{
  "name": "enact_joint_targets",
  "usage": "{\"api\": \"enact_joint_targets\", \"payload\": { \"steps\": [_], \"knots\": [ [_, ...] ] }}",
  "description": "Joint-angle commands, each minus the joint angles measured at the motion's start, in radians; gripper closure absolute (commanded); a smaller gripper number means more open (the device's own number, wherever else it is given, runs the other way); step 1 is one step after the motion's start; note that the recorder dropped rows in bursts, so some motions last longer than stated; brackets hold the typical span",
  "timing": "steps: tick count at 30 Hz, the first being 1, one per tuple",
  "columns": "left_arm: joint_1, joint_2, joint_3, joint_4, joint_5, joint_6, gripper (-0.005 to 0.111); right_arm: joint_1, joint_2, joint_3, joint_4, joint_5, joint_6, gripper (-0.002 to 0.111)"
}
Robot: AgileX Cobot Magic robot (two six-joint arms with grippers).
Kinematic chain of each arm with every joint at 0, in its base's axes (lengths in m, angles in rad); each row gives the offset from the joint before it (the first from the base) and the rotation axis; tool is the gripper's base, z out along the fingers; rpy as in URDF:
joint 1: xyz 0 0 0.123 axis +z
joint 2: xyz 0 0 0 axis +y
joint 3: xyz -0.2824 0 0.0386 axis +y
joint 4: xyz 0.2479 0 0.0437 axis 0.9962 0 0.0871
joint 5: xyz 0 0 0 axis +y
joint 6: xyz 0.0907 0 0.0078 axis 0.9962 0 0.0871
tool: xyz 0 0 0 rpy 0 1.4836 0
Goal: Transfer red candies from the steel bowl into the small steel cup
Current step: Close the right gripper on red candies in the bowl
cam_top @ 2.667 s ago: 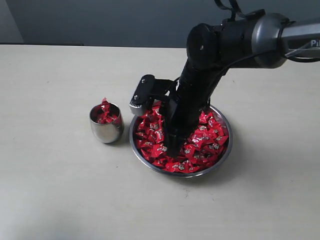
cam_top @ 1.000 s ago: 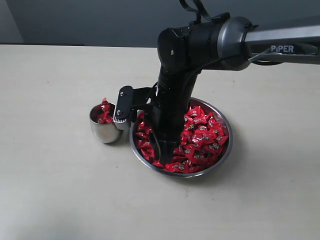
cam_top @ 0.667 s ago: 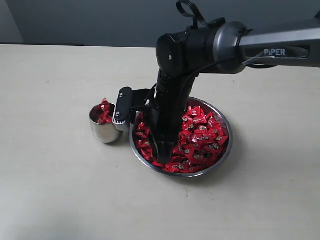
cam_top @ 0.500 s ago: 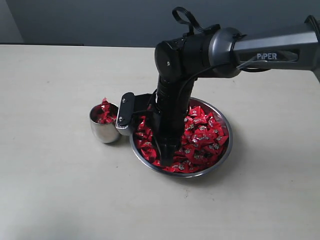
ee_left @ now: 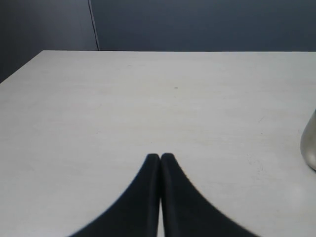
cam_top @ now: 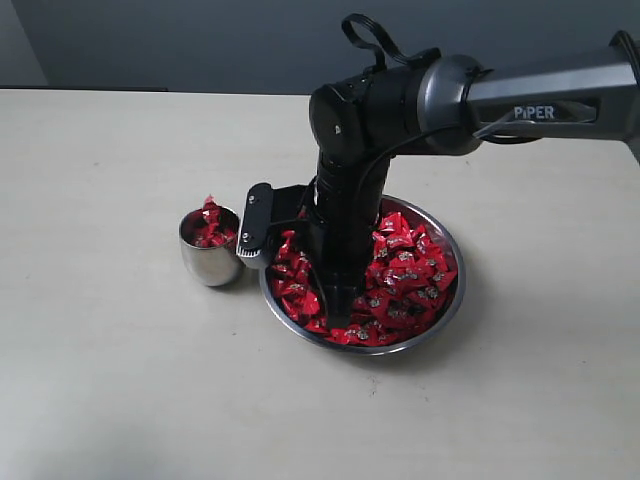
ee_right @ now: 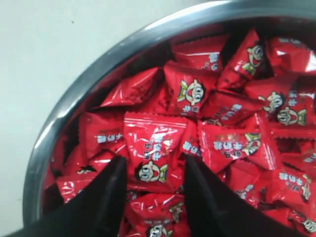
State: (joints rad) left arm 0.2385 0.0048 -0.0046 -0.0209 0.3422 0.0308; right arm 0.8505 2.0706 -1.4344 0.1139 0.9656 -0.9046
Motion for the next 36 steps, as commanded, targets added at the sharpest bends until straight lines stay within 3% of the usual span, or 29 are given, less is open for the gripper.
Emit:
{"api": "enact_joint_targets", "payload": {
  "steps": [1, 15, 26, 36],
  "knots": [
    [-0.01, -0.005, 0.005, -0.001, -0.008, -0.001, 0.106, 0.0, 0.0, -0.007, 0.003, -0.01, 0.002, 0.07],
    [-0.01, -0.005, 0.005, -0.001, -0.008, -0.001, 0.106, 0.0, 0.038, -0.007, 0.003, -0.009, 0.022, 0.071],
    [-0.01, -0.005, 0.005, -0.001, -0.008, -0.001, 0.106, 0.0, 0.038, -0.007, 0.003, -0.007, 0.025, 0.107],
    [-0.01, -0.005, 0.005, -0.001, -0.008, -0.001, 0.106, 0.0, -0.038, -0.007, -0.055, -0.01, 0.052, 0.109]
  ]
}}
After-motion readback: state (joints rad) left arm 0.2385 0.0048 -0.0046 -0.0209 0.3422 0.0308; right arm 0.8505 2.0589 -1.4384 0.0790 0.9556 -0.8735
